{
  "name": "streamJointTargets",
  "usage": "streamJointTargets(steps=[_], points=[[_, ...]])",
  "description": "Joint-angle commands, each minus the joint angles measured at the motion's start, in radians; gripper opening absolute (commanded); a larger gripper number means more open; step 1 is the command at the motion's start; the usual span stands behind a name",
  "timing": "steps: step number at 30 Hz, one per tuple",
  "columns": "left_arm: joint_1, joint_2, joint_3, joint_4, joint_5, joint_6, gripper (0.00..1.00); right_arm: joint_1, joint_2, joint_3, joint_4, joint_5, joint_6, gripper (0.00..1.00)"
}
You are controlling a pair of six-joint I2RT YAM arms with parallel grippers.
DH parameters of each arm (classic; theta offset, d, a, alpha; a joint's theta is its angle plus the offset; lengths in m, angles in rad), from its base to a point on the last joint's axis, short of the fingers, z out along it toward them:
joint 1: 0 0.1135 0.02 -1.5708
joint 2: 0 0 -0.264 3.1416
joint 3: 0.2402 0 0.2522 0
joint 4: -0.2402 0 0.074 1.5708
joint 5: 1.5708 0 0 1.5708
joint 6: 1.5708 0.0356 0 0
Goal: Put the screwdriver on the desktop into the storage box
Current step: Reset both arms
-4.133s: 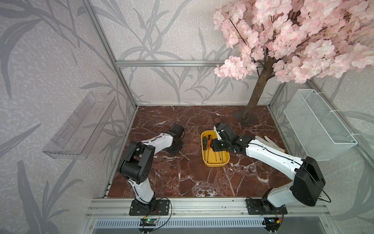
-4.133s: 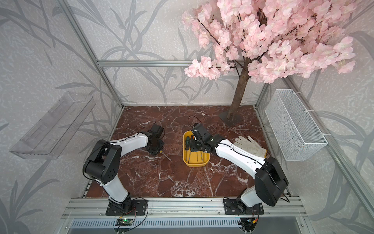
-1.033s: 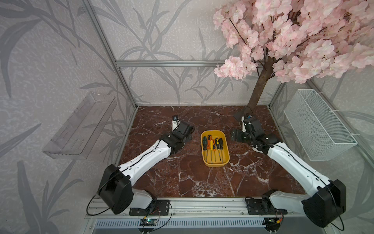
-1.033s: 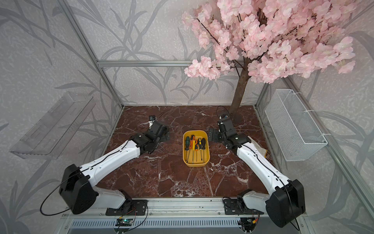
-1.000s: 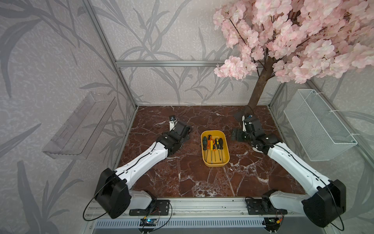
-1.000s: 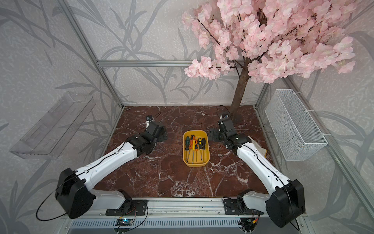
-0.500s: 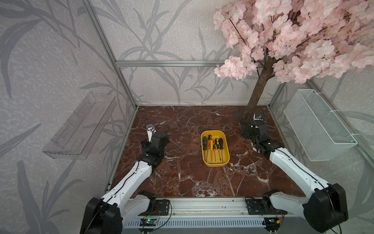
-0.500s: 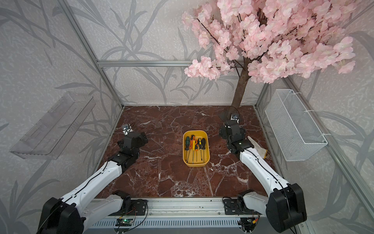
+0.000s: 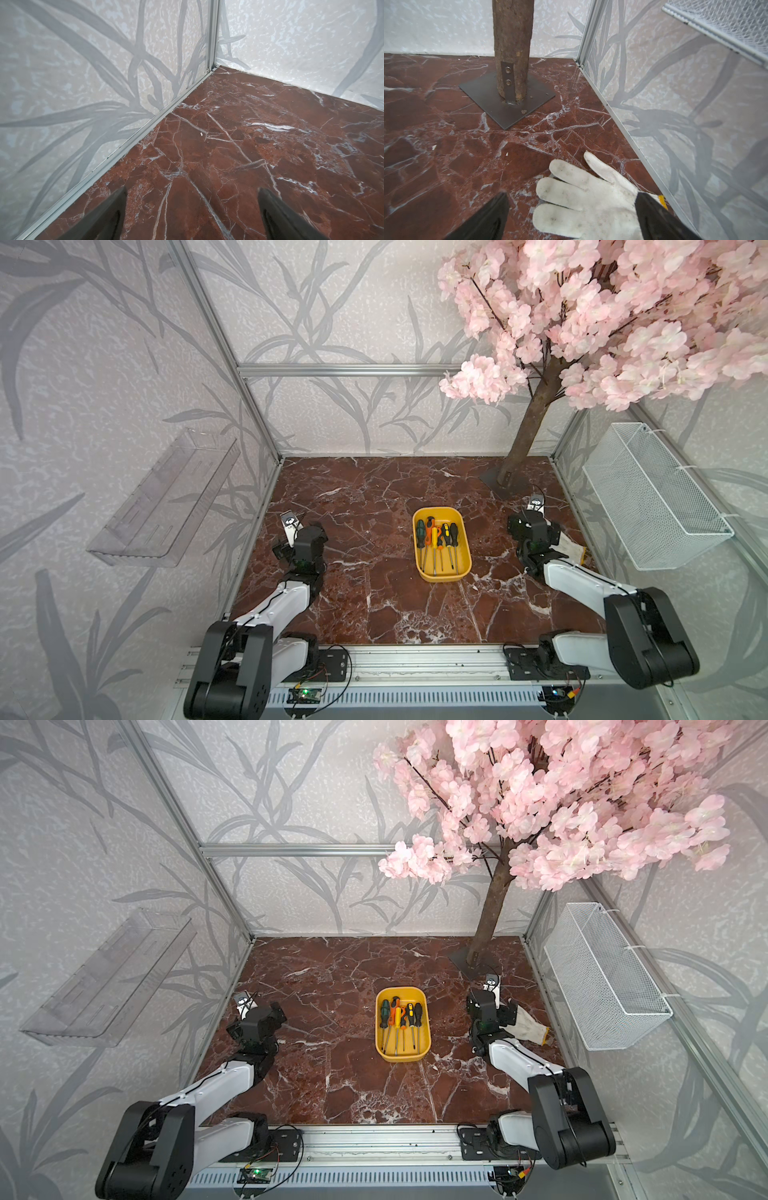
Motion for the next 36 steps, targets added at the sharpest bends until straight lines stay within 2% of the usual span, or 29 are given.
streamJointTargets(steps=[1, 4, 7, 10, 16, 20, 22, 24, 26, 28, 30, 36], points=[[0.010, 0.040, -0.009, 0.156, 0.016, 0.039, 1.00, -0.008, 0.053, -0.044, 0.236, 0.019, -0.044, 0.99], [0.012, 0.077, -0.046, 0.276, 0.046, 0.061, 1.00, -0.008, 0.117, -0.088, 0.418, -0.033, -0.065, 0.99], [0.012, 0.105, -0.060, 0.346, 0.081, 0.076, 0.99, -0.008, 0.178, -0.104, 0.522, -0.056, -0.090, 0.99], [0.014, 0.121, -0.104, 0.502, 0.131, 0.094, 1.00, -0.008, 0.218, -0.119, 0.583, -0.077, -0.106, 0.99], [0.014, 0.150, -0.109, 0.571, 0.221, 0.155, 1.00, -0.061, 0.196, -0.103, 0.497, -0.207, -0.061, 0.99], [0.014, 0.261, -0.188, 0.845, 0.257, 0.191, 1.00, -0.132, 0.203, -0.110, 0.482, -0.364, -0.006, 0.99], [0.012, 0.351, -0.169, 0.897, 0.248, 0.198, 1.00, -0.149, 0.252, -0.144, 0.607, -0.404, -0.012, 0.99], [0.003, 0.384, -0.110, 0.839, 0.253, 0.223, 1.00, -0.149, 0.220, -0.126, 0.512, -0.435, -0.010, 0.99], [0.001, 0.343, -0.078, 0.701, 0.255, 0.203, 1.00, -0.149, 0.232, -0.127, 0.536, -0.441, -0.012, 0.99], [0.000, 0.370, -0.098, 0.795, 0.250, 0.216, 1.00, -0.149, 0.236, -0.129, 0.545, -0.442, -0.014, 0.99], [0.001, 0.351, -0.080, 0.721, 0.252, 0.208, 1.00, -0.150, 0.242, -0.131, 0.558, -0.442, -0.018, 0.99], [0.000, 0.353, -0.086, 0.738, 0.253, 0.213, 1.00, -0.132, 0.248, -0.145, 0.597, -0.415, -0.039, 0.99]])
